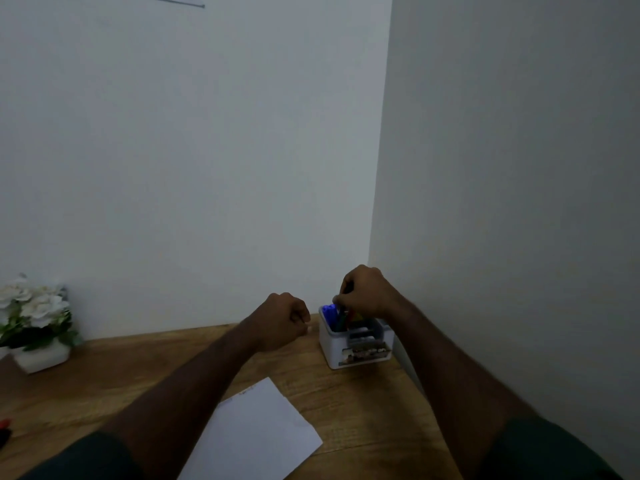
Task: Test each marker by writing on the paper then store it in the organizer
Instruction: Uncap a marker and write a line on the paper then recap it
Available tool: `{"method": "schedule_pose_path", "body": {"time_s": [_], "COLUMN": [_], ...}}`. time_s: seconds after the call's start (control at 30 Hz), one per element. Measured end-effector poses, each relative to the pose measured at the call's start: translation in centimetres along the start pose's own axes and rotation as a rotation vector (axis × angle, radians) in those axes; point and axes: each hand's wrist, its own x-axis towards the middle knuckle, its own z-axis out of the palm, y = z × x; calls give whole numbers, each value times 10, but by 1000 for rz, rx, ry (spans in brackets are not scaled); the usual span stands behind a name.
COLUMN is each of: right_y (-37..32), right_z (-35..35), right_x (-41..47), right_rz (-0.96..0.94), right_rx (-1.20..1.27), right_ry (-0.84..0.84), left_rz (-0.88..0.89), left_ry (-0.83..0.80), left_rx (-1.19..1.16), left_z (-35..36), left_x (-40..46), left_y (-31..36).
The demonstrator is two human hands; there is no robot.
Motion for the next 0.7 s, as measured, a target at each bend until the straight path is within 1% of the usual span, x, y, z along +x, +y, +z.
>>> {"method": "schedule_pose_path", "body": {"time_s": [0.13,0.2,0.3,0.37,0.43,0.53,0.7], "right_y": [-2,-6,-19,-36,-56,-85,-134], "right_z": [4,3,0,2,10,34,79], "right_x": [0,-2,-3,-7,-13,-22,-38], "right_rz": [13,7,-25,-71,-126,-219,-291], "right_rx": [-6,23,56,75,100,87,71], "right_ry": [8,83,240,298,286,205,98], "left_rz": [10,12,25,25,20,-7,-102], "left_ry": [18,26,46,69,95,127,173], "left_rx": [-4,-9,-13,-24,-32,-44,-48], "left_z": [-5,-9,-19,-28,-38,-52,-82], "left_x": [-2,-5,-12,-20,-32,-57,-116], "left_y": [-4,-5,-7,-8,-10,-20,-52]}}
